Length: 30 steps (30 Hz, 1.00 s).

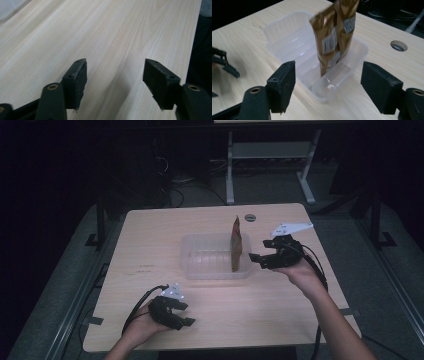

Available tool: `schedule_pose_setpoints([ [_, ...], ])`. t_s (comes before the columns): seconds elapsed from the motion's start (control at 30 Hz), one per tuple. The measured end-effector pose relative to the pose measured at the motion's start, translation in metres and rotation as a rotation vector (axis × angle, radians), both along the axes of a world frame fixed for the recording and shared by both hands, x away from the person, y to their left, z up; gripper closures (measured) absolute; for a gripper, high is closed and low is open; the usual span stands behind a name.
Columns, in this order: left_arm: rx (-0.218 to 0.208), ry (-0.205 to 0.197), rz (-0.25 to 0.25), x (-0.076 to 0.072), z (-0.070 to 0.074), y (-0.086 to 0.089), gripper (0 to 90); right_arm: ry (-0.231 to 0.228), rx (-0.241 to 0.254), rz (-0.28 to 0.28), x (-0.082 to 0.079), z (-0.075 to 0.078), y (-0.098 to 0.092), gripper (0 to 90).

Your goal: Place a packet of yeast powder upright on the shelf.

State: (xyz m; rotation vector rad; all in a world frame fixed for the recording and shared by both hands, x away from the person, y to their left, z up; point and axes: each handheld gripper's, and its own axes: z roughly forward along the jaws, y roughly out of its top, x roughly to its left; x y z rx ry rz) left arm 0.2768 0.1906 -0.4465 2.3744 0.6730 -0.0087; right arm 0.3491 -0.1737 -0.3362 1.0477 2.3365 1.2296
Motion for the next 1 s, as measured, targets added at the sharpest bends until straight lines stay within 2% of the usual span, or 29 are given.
schedule_pose_setpoints([
  [0.07,0.007,-0.003,-0.005,0.001,0.0,0.001,32.6,-0.003,-0.002,0.006,-0.004,-0.007,-0.005,26.2],
  [0.17,-0.009,-0.012,0.011,0.001,-0.001,0.001,29.3,0.002,-0.009,0.019,-0.011,-0.019,-0.01,24.8],
  [0.23,0.0,-0.023,0.006,0.002,-0.001,0.002,27.0,0.002,-0.017,0.02,-0.015,-0.028,-0.014,23.8],
  [0.33,-0.014,-0.029,0.023,0.002,-0.001,0.002,25.1,0.005,-0.014,0.026,-0.022,-0.039,-0.019,23.3],
  [0.53,-0.014,-0.041,0.025,0.002,-0.002,0.002,20.9,0.01,0.026,0.049,-0.036,-0.059,-0.029,22.1],
  [0.67,-0.02,-0.044,0.029,0.002,-0.003,0.002,19.9,0.027,0.01,0.068,-0.047,-0.074,-0.032,19.5],
  [0.73,-0.009,-0.05,0.018,0.003,-0.003,0.003,19.9,0.033,-0.01,0.069,-0.052,-0.083,-0.032,18.2],
  [0.9,-0.003,-0.054,0.009,0.003,-0.006,0.004,19.9,0.03,-0.062,0.071,-0.059,-0.096,-0.033,15.3],
  [1.0,-0.006,-0.054,0.011,0.003,-0.007,0.003,20.0,0.036,-0.076,0.069,-0.062,-0.103,-0.034,14.8],
])
